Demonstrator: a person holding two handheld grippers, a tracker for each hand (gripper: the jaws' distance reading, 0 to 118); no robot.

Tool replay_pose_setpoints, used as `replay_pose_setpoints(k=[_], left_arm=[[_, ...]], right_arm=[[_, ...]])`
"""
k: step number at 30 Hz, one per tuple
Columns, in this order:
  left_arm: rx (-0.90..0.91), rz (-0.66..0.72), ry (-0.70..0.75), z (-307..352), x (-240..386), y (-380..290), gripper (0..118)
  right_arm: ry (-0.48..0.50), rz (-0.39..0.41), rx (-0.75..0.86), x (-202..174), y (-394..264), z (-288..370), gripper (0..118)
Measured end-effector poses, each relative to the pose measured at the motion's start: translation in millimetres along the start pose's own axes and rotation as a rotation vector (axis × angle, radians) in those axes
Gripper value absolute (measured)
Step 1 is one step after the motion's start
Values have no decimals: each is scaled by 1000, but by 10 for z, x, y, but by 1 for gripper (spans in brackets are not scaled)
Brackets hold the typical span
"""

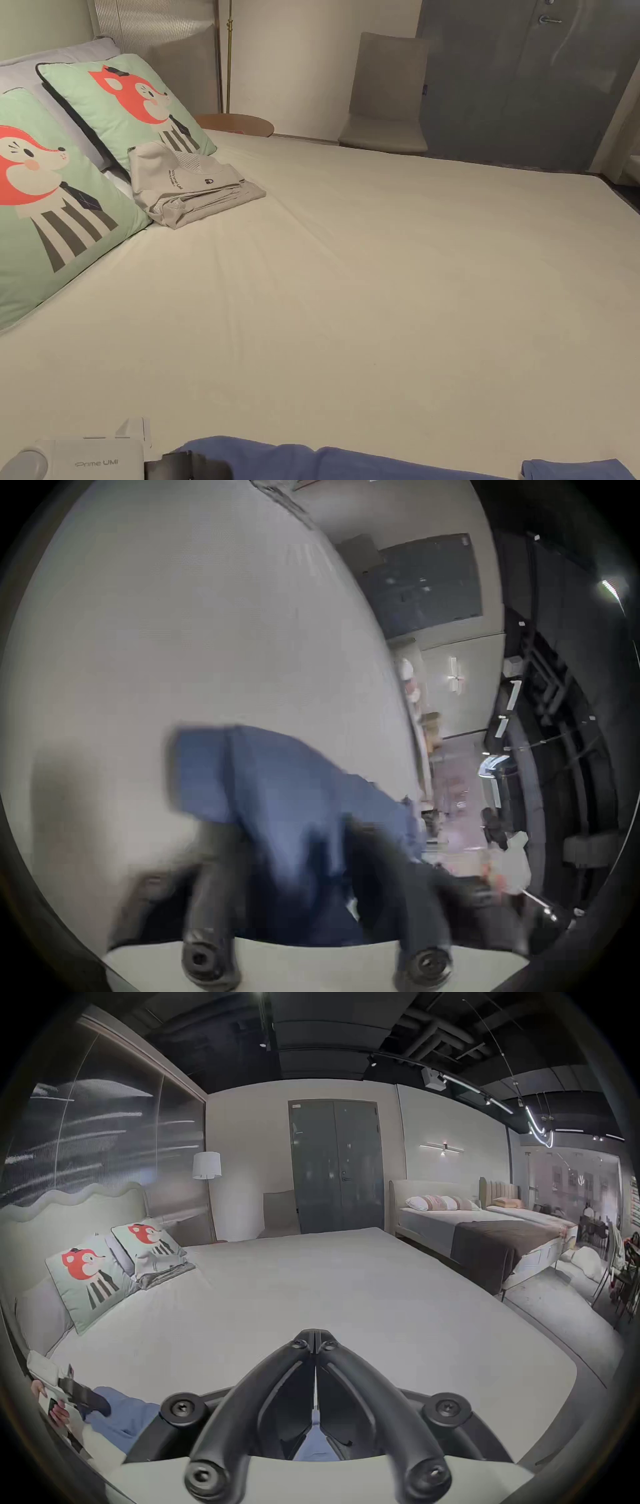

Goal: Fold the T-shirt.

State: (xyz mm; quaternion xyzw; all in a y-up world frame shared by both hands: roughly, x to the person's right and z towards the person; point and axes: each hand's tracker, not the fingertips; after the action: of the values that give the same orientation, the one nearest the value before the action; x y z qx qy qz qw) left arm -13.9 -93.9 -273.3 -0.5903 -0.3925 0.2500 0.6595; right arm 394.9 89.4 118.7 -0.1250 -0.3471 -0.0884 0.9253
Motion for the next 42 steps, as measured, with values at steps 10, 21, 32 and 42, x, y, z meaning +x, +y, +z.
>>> replay_pose_setpoints(k=[10, 21, 32, 42], left_arm=[[138, 15, 39, 748, -36, -160, 6], [125, -214, 83, 856, 838, -211, 6], [-93, -362, 223, -807, 1572, -570, 6], [35, -490, 103, -640, 1843, -817, 105]], right_arm=[[0, 18, 27, 3, 30, 29, 0], [50, 23, 35, -166, -96, -26, 0], [48, 28, 59, 15, -105, 155, 0], [24, -8, 62, 213, -132, 217, 0]])
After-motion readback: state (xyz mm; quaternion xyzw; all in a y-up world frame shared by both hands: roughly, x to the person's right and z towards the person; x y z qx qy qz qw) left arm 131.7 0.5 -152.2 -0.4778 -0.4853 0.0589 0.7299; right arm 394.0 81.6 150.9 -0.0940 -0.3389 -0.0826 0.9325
